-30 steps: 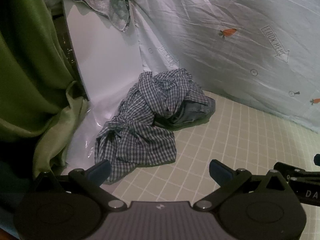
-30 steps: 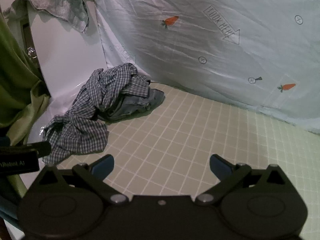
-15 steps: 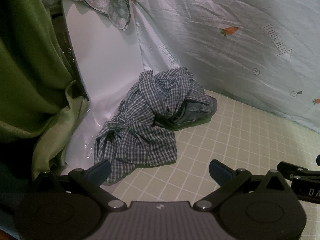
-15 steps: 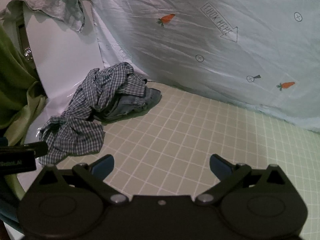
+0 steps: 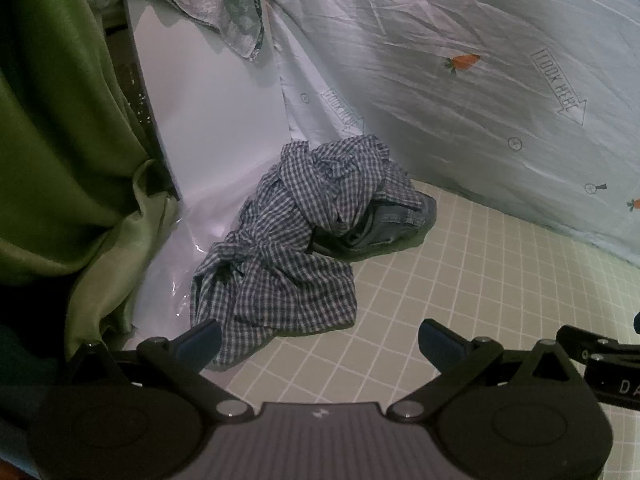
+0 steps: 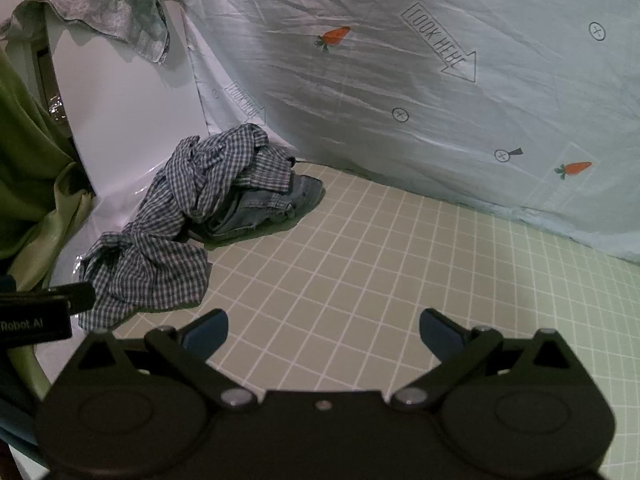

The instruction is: Fold clothes

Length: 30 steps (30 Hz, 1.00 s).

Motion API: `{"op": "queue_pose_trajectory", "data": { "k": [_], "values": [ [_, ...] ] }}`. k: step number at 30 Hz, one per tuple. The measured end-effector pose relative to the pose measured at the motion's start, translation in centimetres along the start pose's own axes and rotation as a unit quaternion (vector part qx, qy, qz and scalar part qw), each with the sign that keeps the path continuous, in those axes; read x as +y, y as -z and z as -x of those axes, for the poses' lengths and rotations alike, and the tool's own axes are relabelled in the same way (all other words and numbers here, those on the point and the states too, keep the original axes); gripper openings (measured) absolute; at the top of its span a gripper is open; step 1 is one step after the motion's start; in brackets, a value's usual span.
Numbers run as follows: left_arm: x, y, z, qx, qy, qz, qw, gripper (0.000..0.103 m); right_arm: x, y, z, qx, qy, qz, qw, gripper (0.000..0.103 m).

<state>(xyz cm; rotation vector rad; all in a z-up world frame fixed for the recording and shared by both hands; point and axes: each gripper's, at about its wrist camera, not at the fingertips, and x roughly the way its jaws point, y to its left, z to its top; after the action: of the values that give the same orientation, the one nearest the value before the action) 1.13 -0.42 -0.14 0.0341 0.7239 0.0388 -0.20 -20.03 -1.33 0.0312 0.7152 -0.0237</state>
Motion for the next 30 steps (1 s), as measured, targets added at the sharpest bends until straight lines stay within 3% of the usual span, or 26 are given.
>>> {"op": "queue_pose_trajectory", "data": {
  "k": [30],
  "values": [
    [0.2, -0.5, -1.0, 0.008, -0.012, 0.008, 0.9999, 0.103, 0.0, -0.3, -1.1, 0.004, 0.001, 0.006, 1.000, 0.103]
  ]
}}
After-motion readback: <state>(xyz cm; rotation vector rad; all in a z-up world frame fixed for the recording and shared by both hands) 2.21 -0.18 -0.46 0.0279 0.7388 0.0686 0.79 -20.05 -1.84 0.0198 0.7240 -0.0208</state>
